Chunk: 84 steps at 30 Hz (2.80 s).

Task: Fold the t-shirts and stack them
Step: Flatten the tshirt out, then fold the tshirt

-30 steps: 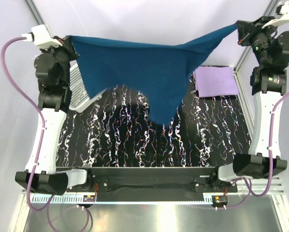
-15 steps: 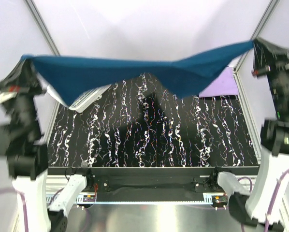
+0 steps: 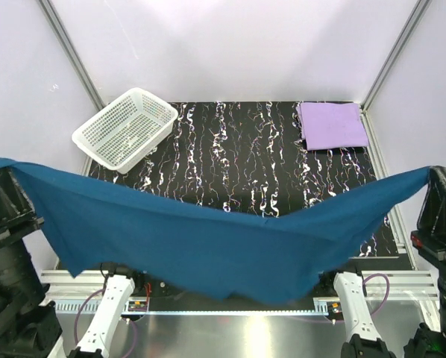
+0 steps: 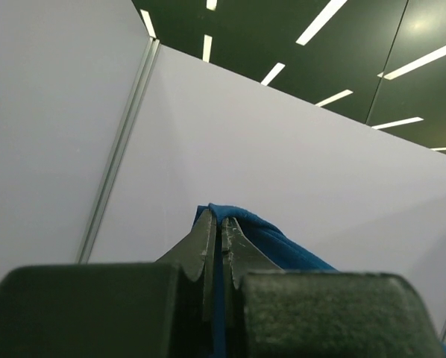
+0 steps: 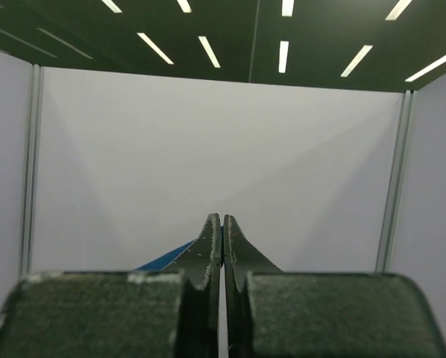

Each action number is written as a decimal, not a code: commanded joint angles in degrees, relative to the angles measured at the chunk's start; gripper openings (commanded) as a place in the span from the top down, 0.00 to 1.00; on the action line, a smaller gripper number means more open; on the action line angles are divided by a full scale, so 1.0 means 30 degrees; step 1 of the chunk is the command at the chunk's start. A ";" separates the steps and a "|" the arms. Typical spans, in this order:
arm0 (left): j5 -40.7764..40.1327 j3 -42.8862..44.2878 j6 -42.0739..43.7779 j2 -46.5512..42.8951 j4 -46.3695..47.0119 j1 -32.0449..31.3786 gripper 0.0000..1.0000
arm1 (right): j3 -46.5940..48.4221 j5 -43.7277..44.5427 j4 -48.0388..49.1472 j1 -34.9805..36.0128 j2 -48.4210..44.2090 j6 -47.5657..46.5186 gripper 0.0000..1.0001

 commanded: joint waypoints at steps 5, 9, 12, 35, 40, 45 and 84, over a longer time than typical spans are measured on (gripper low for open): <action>-0.1059 -0.4288 -0.0357 0.0067 0.0503 -0.0137 1.00 | -0.4908 0.0661 0.0494 0.0036 -0.0022 0.0051 1.00; -0.1671 -0.7540 -0.0620 0.0652 0.2228 -0.0137 1.00 | -1.0376 0.0573 0.2983 0.0007 0.0181 0.0197 1.00; -0.2493 -1.0322 -0.0825 0.1617 0.3895 -0.0137 1.00 | -1.3785 0.0661 0.5268 0.0008 0.0913 0.0518 1.00; -0.3022 -1.1513 -0.3347 2.0454 1.1085 -0.0020 1.00 | -1.6879 0.0222 1.7082 0.1823 1.7895 0.3360 1.00; -0.2905 -0.8324 -0.2877 2.2858 0.9182 0.0010 1.00 | -1.3242 0.0277 1.3431 0.2087 2.0889 0.3507 1.00; -0.2789 -0.6619 -0.2672 2.3825 0.6954 0.0506 1.00 | -0.9815 0.0222 0.9095 0.2058 2.2095 0.3800 1.00; -0.1263 -0.1610 0.0199 2.6344 -0.4120 0.1563 1.00 | -0.7498 -0.3381 -0.6210 0.2205 2.0338 0.6585 1.00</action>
